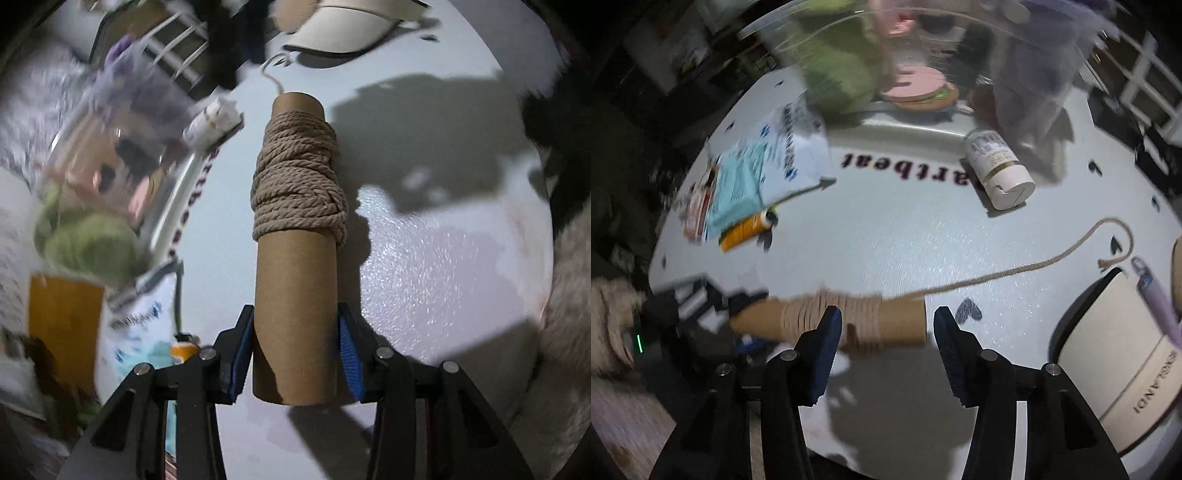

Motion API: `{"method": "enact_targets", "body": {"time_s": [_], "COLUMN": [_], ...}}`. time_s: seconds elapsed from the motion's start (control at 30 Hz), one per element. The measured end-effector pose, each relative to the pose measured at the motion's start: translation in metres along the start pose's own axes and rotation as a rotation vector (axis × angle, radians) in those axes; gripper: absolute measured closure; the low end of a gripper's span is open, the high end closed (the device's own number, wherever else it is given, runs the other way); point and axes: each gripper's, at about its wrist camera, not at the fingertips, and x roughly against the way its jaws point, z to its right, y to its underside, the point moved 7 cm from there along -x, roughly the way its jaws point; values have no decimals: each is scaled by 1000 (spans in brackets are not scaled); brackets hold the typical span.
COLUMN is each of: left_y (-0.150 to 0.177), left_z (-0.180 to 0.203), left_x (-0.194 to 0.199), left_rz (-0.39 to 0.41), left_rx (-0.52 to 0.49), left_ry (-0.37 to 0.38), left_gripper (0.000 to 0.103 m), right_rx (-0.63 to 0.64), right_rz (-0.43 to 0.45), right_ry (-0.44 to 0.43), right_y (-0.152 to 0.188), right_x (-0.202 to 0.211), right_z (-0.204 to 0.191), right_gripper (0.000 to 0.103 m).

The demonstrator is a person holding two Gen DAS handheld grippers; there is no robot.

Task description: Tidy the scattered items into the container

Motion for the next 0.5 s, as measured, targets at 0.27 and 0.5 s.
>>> {"method": "enact_targets", "body": {"time_s": [0.27,0.5], "left_y": [-4,-10], "left_z": [-1,-14], "left_x": [-6,-10], "left_rz": [37,17], "left_rx": [-110,101], "left_ry": [-43,155], "left_gripper": [61,37], "right_rx": [-277,-85], "right_rz": [-58,-36], "right_ry": [-110,-16], "right_y": [-1,27], "right_x": [-37,-27], "right_z": [29,2], "right_gripper": [51,51]}}
